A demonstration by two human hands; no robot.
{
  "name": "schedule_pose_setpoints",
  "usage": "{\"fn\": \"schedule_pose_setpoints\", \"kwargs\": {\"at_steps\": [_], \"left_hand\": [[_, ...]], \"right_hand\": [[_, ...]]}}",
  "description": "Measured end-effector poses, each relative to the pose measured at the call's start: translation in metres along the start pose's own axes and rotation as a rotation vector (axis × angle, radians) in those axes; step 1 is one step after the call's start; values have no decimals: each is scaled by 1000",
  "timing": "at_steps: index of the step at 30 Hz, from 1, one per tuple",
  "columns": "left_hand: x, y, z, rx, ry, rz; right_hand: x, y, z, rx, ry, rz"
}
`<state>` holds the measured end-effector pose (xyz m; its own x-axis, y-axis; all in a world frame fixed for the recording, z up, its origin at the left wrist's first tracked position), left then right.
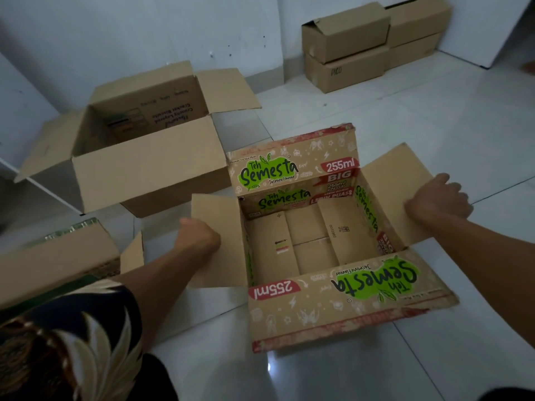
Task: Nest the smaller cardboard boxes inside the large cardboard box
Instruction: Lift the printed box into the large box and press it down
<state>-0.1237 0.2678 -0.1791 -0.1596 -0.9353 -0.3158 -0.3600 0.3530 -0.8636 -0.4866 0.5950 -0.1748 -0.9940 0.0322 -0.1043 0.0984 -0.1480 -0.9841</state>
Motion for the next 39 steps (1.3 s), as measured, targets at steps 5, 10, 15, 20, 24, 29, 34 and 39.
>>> {"fn": "schedule_pose_setpoints", "kwargs": {"at_steps": [5,10,15,20,24,29,34,39], "left_hand": [[-21,-8,-30,6,225,-27],[-55,8,-78,93,543,40],[-66,-6,-93,194,765,-23],[-66,-38,-118,165,760,-48],[-66,-75,-153,172,818,-84],[-69,-142,-195,211,786,-145],[-68,-230,-217,192,703,-229],[-67,-327,-217,169,623,-348]], "right_hand": [[-9,-33,4,-108,-92,-41],[-34,-35,17,-233,-280,-5],[-46,-43,3,-261,-280,-75],[-45,-78,6,-253,-290,-150],[-43,-123,31,-292,-347,-227],[-43,-192,77,-306,-469,-276],[-47,-260,132,-225,-553,-302],[-68,-325,192,-87,-614,-307]]}}
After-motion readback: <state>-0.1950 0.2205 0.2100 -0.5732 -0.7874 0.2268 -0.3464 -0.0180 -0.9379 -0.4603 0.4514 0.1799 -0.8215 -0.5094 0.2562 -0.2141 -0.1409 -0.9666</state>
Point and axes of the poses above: each hand's wrist, its own x-axis towards the middle knuckle, its own y-axis out of the palm, z = x × y, the point moved 5 cm from there along x, towards the middle knuckle, and after that the axes turned 7 degrees about -x, right-handed, at the moved point
